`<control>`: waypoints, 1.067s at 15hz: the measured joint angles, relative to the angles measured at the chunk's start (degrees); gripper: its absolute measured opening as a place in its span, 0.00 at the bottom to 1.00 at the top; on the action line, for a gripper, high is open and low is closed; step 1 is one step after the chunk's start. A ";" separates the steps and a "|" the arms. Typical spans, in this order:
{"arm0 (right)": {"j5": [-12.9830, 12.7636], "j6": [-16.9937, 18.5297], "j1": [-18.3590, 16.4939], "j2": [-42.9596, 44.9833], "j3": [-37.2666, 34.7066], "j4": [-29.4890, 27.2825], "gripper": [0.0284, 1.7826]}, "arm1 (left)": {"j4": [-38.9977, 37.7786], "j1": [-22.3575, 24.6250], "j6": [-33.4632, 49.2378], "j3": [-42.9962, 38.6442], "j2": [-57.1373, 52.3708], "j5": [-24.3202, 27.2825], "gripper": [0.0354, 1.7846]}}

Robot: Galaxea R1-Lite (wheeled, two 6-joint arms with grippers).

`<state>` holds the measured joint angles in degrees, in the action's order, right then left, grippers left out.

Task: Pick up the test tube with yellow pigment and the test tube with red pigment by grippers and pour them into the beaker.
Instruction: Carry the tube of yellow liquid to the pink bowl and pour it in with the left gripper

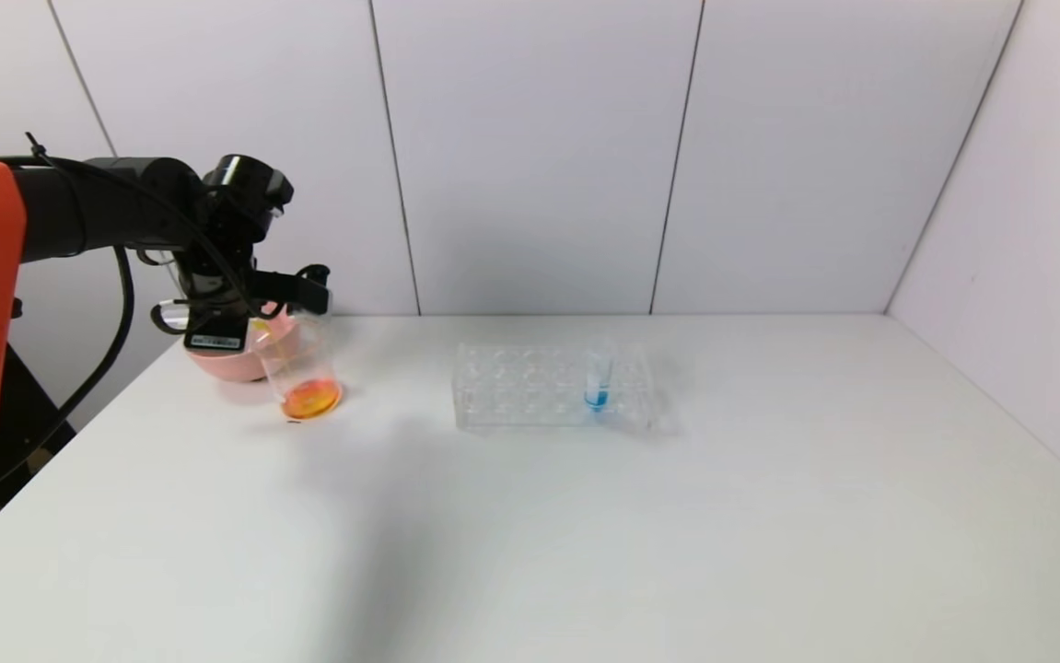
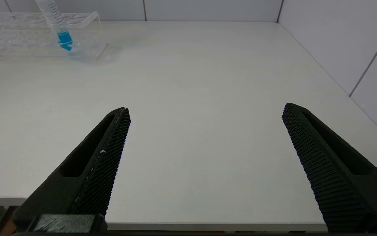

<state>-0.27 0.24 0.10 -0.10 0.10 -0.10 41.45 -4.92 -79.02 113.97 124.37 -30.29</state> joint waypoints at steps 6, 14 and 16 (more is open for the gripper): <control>0.00 0.02 -0.05 0.00 0.00 0.00 0.95 | -0.27 -0.52 0.02 -0.02 0.00 -0.66 0.26; 0.02 0.02 -0.05 -0.01 0.00 0.00 0.95 | -0.71 -1.11 -0.06 0.00 -0.13 -1.95 0.26; 0.00 0.02 -0.05 0.00 0.00 0.00 0.95 | -0.71 -1.22 -0.09 0.02 -0.17 -2.04 0.26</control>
<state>-0.27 0.27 0.05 -0.10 0.10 -0.10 40.74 -6.14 -79.10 113.99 124.20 -32.33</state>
